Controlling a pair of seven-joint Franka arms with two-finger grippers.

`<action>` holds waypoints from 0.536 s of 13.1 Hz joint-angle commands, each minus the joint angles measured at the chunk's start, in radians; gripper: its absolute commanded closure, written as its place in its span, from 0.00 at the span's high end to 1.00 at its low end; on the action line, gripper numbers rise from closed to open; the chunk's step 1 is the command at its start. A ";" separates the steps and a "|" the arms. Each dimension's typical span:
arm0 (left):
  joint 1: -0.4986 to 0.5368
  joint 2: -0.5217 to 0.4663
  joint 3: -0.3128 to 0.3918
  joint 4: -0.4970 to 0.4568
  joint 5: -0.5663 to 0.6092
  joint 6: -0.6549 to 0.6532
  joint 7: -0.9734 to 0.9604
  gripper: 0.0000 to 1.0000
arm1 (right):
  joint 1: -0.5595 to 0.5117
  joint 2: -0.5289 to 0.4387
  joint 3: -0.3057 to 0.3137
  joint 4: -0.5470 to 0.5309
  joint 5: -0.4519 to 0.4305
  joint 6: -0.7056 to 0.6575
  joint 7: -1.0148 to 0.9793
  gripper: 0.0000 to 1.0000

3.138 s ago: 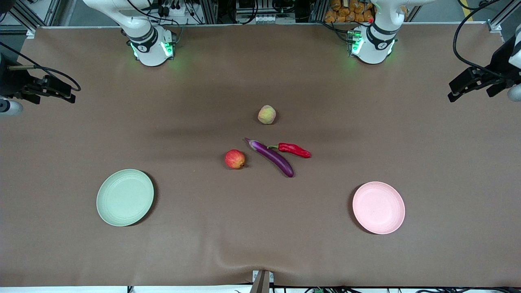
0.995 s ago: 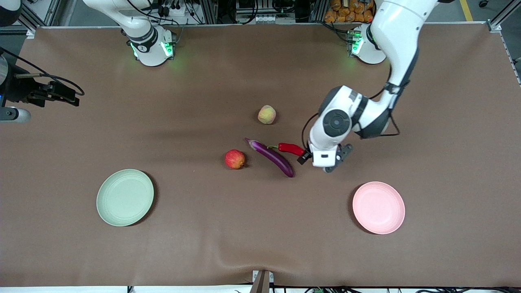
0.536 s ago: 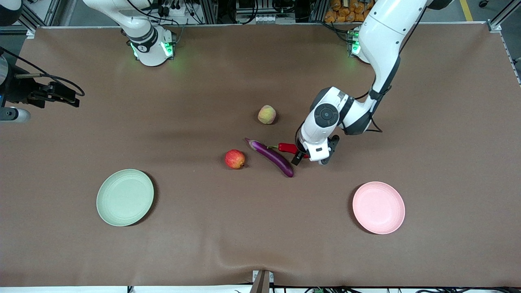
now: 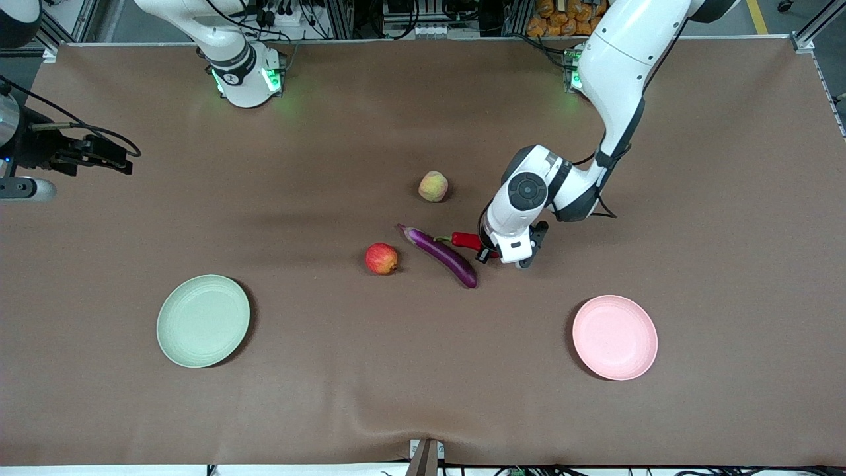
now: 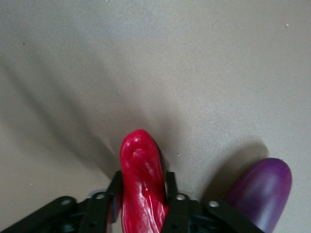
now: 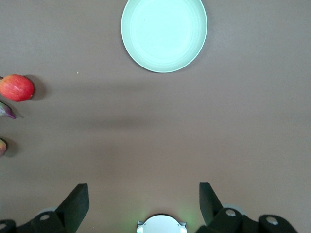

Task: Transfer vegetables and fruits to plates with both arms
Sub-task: 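Carry the chili with the left gripper onto the pink plate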

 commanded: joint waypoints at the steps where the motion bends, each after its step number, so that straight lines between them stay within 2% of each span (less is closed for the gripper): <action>1: 0.004 -0.019 0.014 0.008 -0.004 0.004 0.060 0.00 | -0.012 -0.010 0.000 -0.020 -0.001 0.004 -0.002 1.00; 3: 0.058 -0.065 0.024 0.020 -0.003 -0.031 0.091 0.00 | -0.012 -0.011 0.000 -0.026 -0.001 0.007 -0.002 1.00; 7: 0.256 -0.110 0.023 0.173 0.005 -0.309 0.429 0.00 | -0.005 -0.008 0.000 -0.032 0.008 0.017 0.012 1.00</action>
